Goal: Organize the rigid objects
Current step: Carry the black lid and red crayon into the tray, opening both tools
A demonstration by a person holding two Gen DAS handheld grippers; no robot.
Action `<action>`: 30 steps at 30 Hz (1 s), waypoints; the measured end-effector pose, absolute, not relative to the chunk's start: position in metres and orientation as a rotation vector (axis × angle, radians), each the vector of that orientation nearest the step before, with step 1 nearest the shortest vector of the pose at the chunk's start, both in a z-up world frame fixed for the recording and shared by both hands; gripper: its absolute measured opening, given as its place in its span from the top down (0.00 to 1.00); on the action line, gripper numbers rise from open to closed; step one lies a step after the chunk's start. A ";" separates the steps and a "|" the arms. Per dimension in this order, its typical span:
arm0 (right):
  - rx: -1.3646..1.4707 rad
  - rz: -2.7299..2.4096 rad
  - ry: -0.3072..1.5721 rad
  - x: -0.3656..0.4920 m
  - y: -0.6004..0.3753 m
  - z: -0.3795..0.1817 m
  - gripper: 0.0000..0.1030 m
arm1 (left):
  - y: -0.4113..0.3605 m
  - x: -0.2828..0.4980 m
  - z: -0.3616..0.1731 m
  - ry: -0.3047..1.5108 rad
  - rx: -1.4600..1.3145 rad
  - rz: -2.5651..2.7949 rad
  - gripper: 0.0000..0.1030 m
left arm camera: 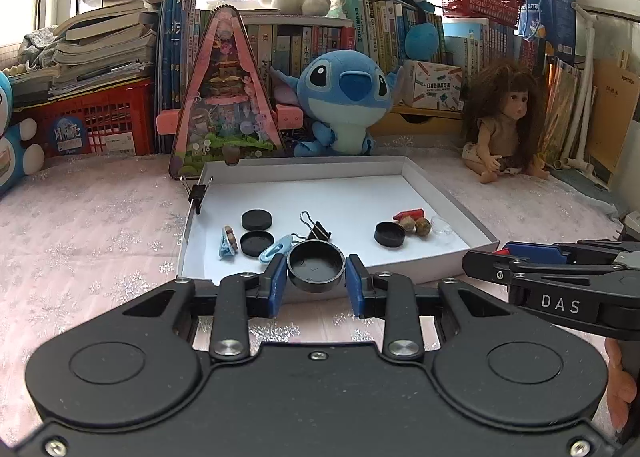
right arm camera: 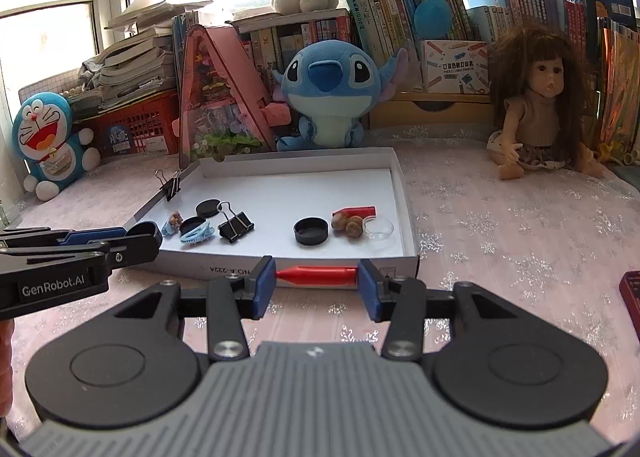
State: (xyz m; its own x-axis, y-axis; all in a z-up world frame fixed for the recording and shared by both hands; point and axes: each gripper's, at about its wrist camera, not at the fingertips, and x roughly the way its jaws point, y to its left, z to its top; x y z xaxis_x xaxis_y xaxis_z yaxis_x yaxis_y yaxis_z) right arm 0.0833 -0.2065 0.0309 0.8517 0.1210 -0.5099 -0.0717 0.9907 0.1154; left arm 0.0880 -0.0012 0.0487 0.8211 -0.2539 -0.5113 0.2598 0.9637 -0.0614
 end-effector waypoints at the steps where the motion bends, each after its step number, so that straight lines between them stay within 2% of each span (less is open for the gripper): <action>1: 0.095 0.100 0.542 0.086 -0.207 0.032 0.51 | -0.001 0.091 0.050 0.541 0.008 -0.269 0.71; 20: 0.120 0.109 0.524 0.143 -0.219 0.047 0.51 | -0.004 0.171 0.067 0.572 -0.045 -0.231 0.71; 30: 0.148 0.109 0.529 0.183 -0.217 0.044 0.51 | -0.010 0.213 0.053 0.600 -0.037 -0.189 0.71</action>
State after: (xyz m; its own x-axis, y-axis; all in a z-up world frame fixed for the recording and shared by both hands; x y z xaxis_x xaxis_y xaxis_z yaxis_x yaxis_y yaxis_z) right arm 0.1829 -0.2172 0.0436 0.8577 0.1419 -0.4942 -0.0654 0.9835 0.1689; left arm 0.2132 -0.0101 0.0532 0.8086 -0.1873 -0.5577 0.1657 0.9821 -0.0896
